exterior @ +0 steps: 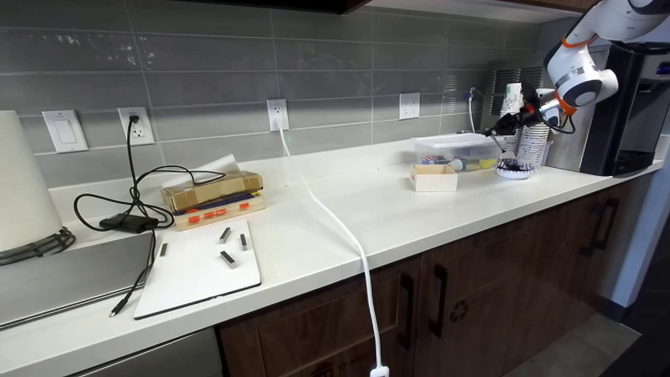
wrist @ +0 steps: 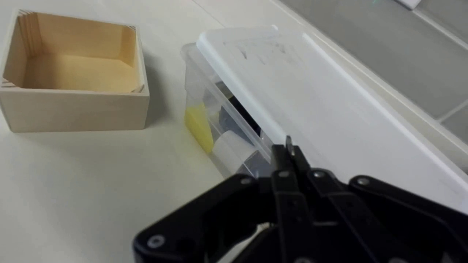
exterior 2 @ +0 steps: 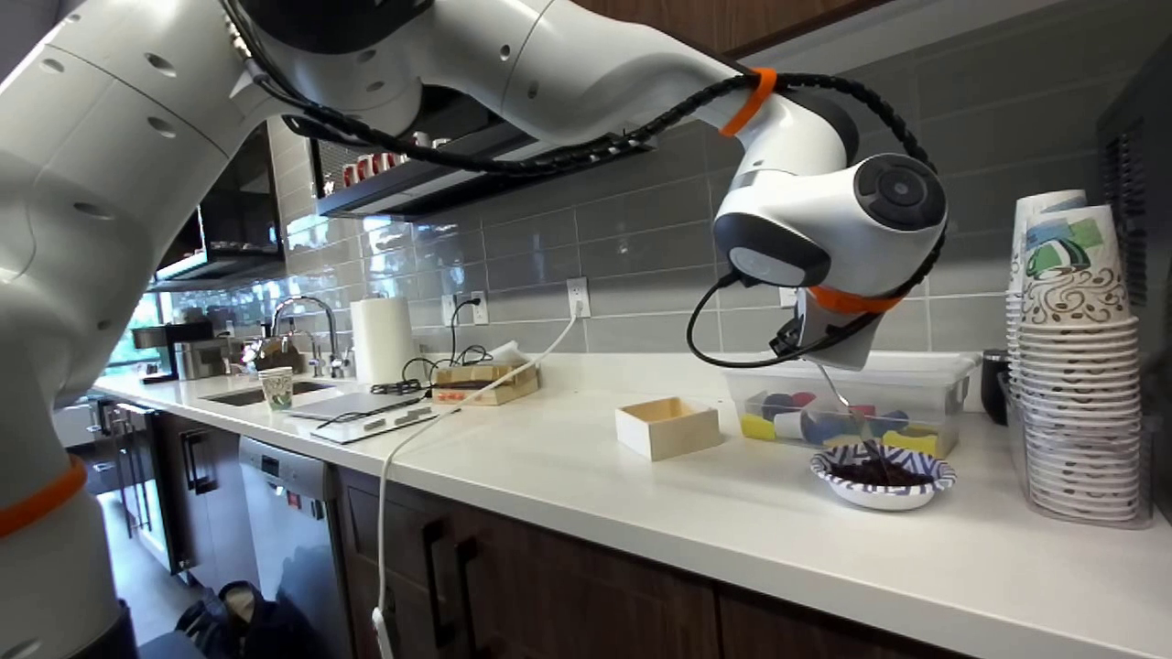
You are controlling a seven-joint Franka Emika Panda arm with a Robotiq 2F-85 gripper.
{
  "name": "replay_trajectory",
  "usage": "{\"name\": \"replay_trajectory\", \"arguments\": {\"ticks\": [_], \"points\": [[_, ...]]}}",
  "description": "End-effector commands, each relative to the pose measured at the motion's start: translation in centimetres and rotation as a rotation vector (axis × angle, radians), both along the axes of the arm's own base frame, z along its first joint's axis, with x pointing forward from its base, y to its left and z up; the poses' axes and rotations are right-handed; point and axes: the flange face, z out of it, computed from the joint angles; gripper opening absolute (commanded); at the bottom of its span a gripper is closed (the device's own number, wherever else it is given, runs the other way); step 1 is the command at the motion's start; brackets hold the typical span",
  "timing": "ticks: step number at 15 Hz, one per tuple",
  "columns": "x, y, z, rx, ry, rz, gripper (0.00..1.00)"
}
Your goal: Use the cake spatula to stir the contents in the black and white bowl.
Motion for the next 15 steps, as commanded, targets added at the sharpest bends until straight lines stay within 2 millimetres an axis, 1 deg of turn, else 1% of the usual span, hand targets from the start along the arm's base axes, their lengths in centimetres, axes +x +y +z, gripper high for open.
{"name": "replay_trajectory", "arguments": {"ticks": [1, 7, 10, 12, 15], "points": [[0.3, 0.6, 0.6, -0.090, -0.017, -0.009, 0.01], [1.4, 1.8, 0.2, -0.123, -0.080, 0.026, 0.01], [1.8, 2.7, 0.2, -0.093, -0.086, 0.058, 0.01], [1.6, 3.0, 0.4, -0.076, -0.065, 0.060, 0.01], [1.1, 2.9, 1.1, -0.069, -0.055, 0.052, 0.01]]}}
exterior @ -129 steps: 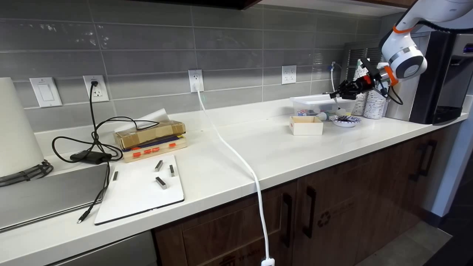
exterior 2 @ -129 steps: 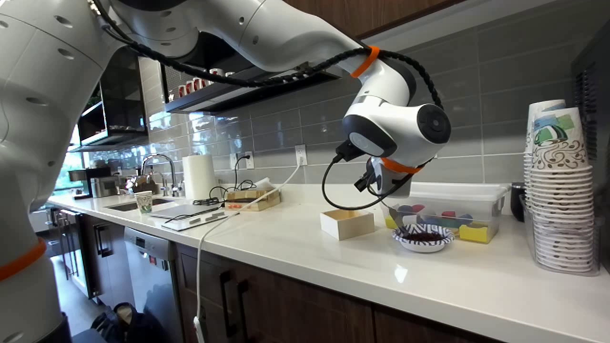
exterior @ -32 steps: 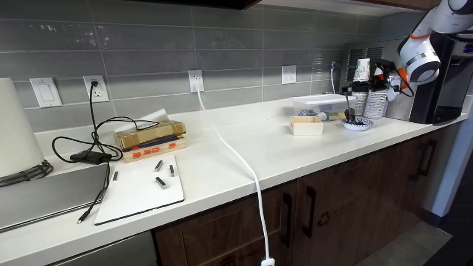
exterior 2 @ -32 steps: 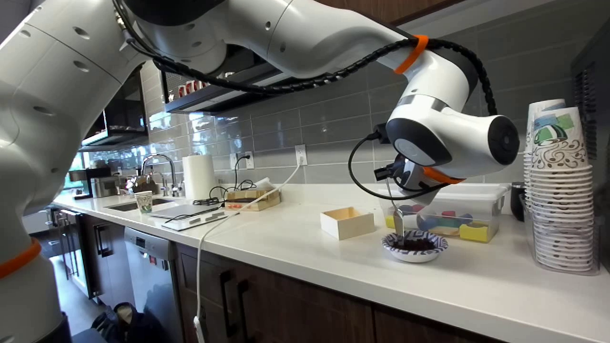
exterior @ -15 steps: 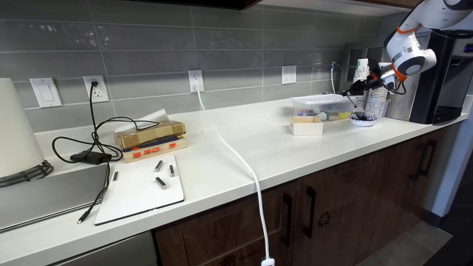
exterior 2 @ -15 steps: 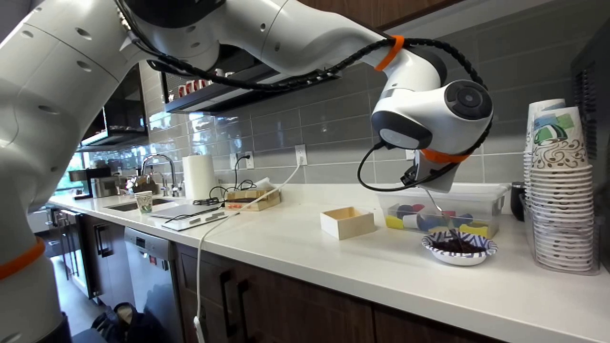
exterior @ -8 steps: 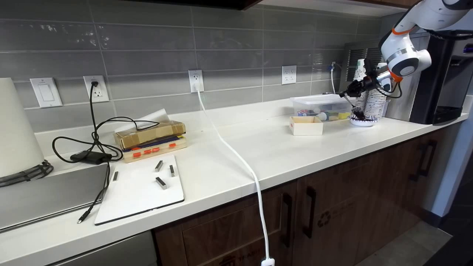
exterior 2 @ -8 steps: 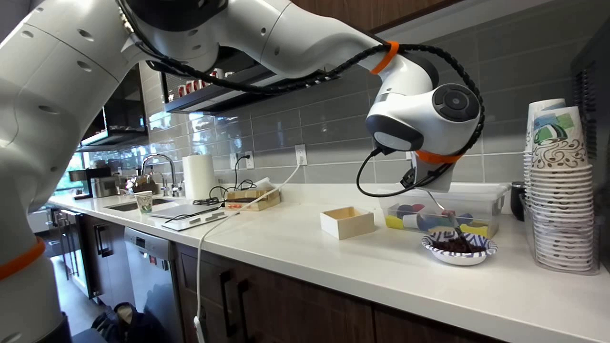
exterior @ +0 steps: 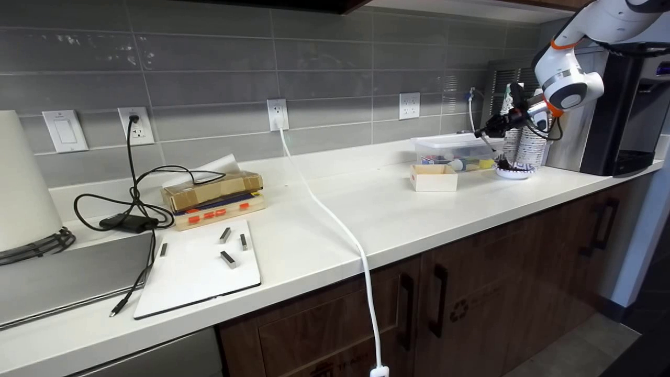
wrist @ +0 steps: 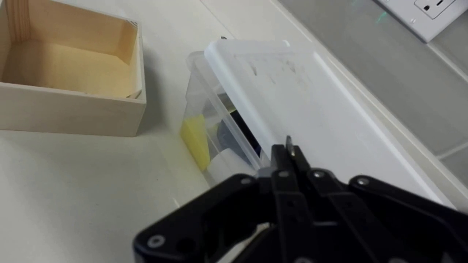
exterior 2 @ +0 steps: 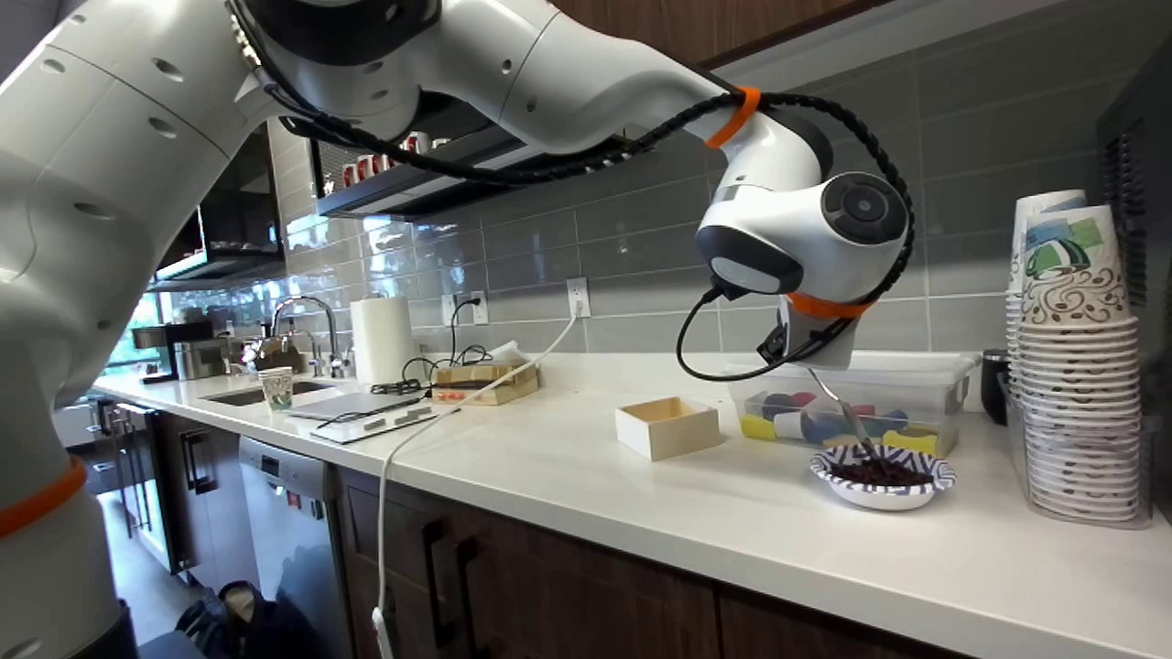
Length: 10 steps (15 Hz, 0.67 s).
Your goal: Use the cake spatula to stir the contents in the black and white bowl.
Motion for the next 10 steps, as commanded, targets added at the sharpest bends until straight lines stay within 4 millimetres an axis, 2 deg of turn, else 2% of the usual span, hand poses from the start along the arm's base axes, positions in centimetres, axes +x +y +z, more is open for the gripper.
{"name": "replay_trajectory", "arguments": {"ticks": [1, 6, 10], "points": [[-1.08, 0.29, 1.75, 0.027, 0.007, -0.001, 0.01], [-1.14, 0.85, 2.31, 0.109, 0.002, 0.079, 0.01], [-1.34, 1.14, 1.76, 0.174, 0.031, 0.134, 0.01]]}}
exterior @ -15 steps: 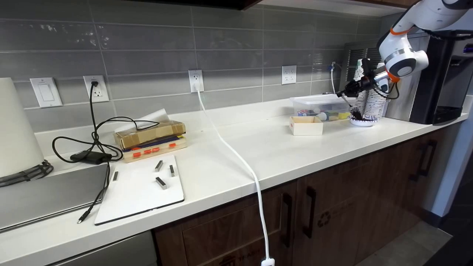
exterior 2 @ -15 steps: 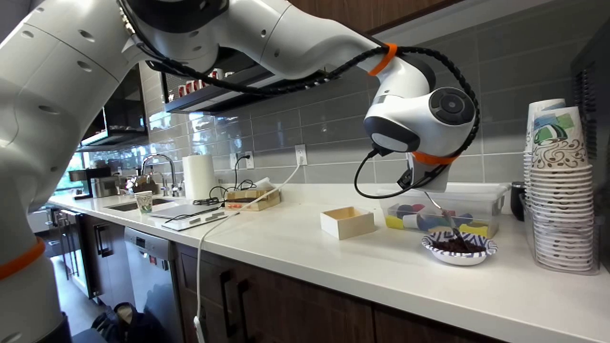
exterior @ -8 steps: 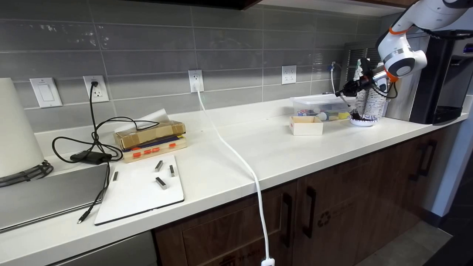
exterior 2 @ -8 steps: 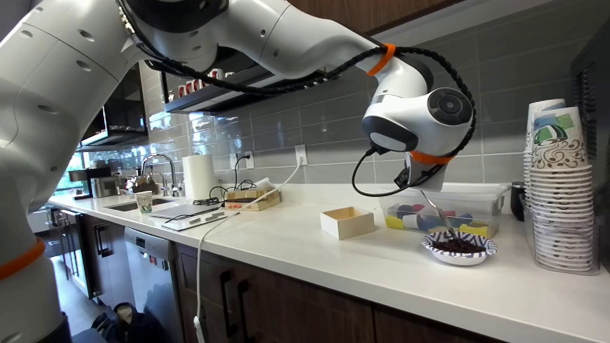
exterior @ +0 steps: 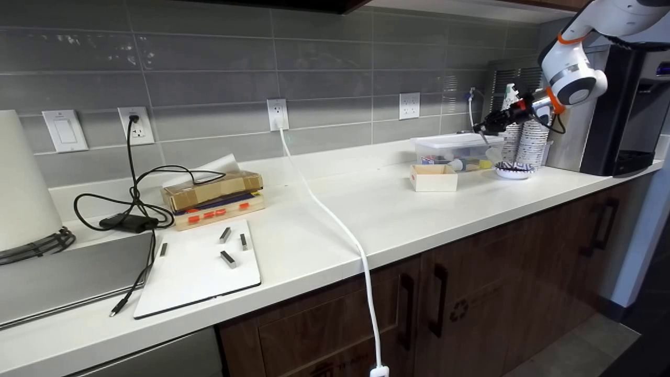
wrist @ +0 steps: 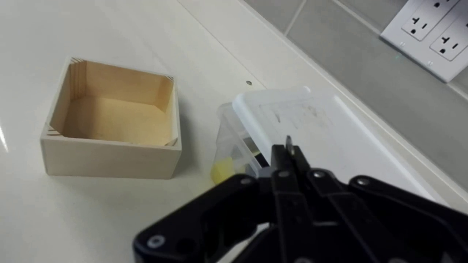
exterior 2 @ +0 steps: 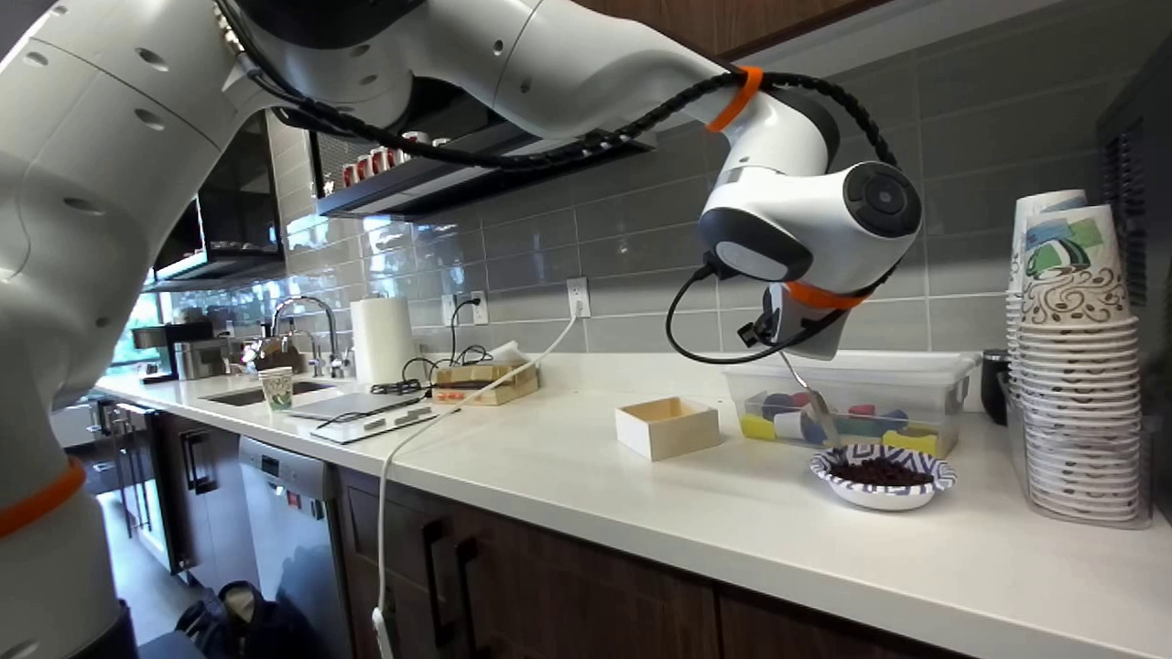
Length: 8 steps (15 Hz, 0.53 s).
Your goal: Use the cake spatula to stir the contents in the black and white bowl.
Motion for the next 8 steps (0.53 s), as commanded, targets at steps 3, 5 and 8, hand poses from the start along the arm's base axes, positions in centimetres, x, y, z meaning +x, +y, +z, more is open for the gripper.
{"name": "replay_trajectory", "arguments": {"ticks": [3, 5, 8], "points": [[-1.4, -0.2, -0.1, 0.075, 0.073, 0.035, 0.01], [-2.1, -0.7, -0.1, 0.080, 0.108, 0.022, 0.01], [-2.8, -1.6, 0.1, 0.068, 0.138, -0.014, 0.01]]}}
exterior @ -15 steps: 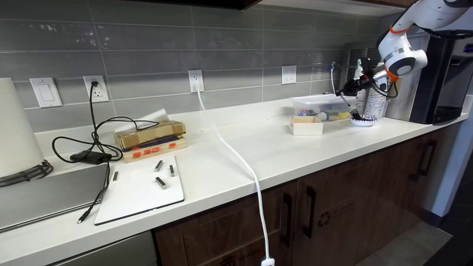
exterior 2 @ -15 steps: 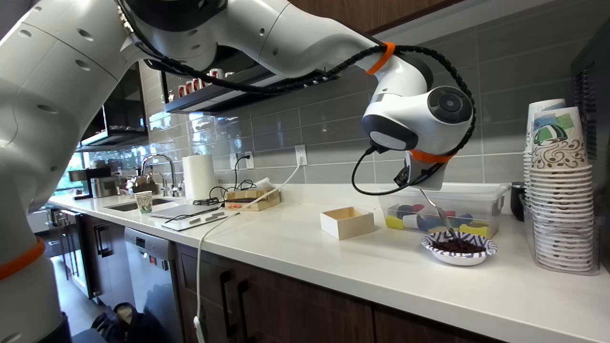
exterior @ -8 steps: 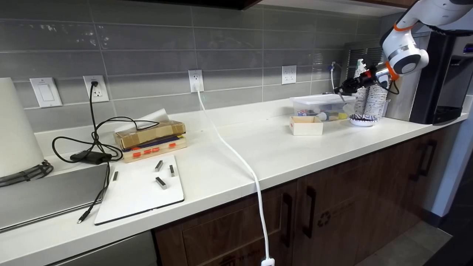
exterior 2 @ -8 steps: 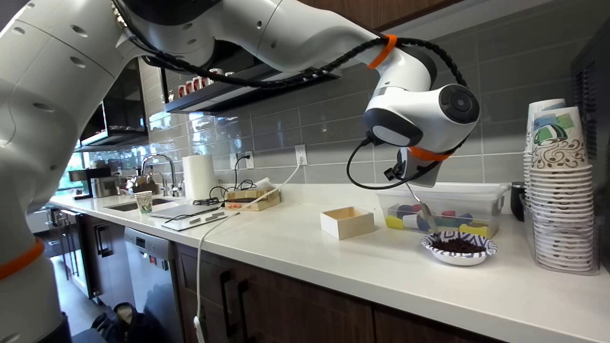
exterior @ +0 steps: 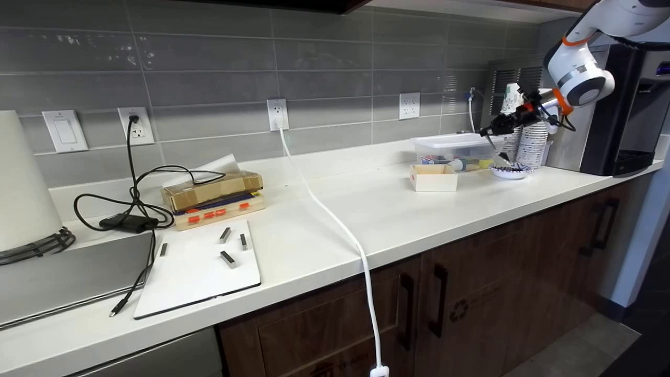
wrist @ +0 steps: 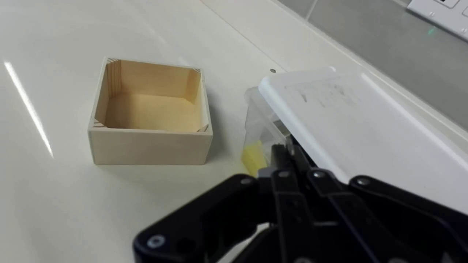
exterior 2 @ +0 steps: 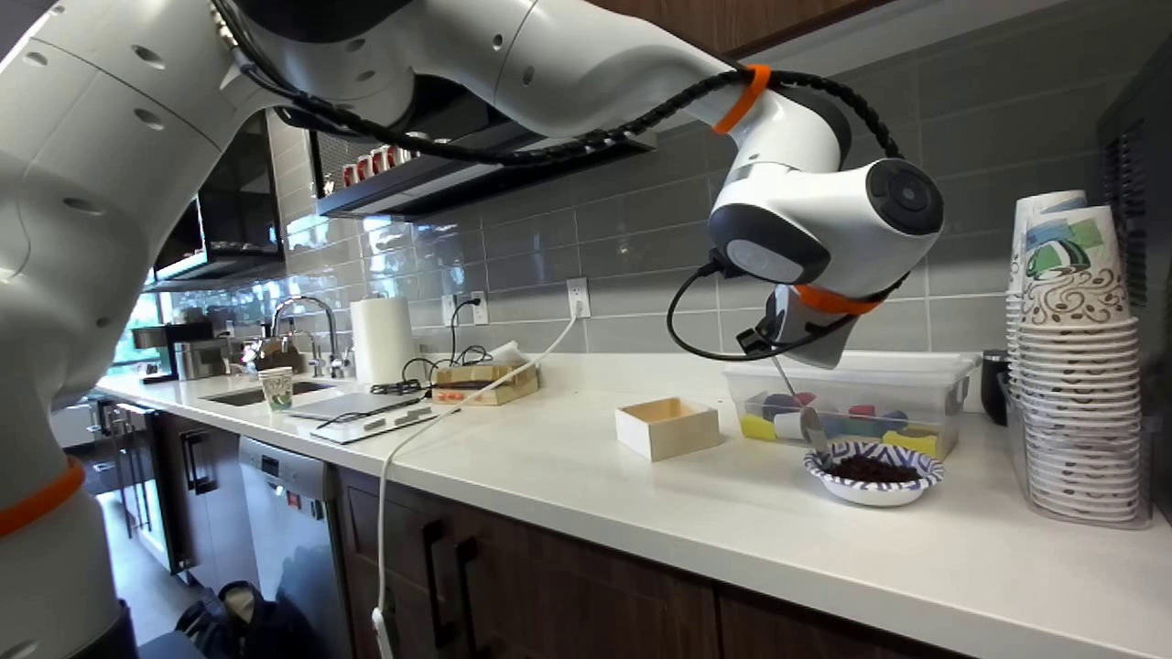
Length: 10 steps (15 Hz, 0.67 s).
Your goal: Use the cake spatula to stir the contents in the black and white bowl.
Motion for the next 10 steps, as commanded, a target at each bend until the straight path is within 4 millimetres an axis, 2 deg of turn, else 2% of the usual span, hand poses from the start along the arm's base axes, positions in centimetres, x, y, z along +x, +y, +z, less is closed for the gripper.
{"name": "replay_trajectory", "arguments": {"ticks": [1, 6, 10], "points": [[-1.25, -0.73, 1.01, -0.002, 0.040, -0.032, 0.01], [-1.43, -1.69, 1.35, -0.090, 0.011, -0.106, 0.01], [-0.58, -1.36, 1.18, -0.148, -0.022, -0.106, 0.01]]}}
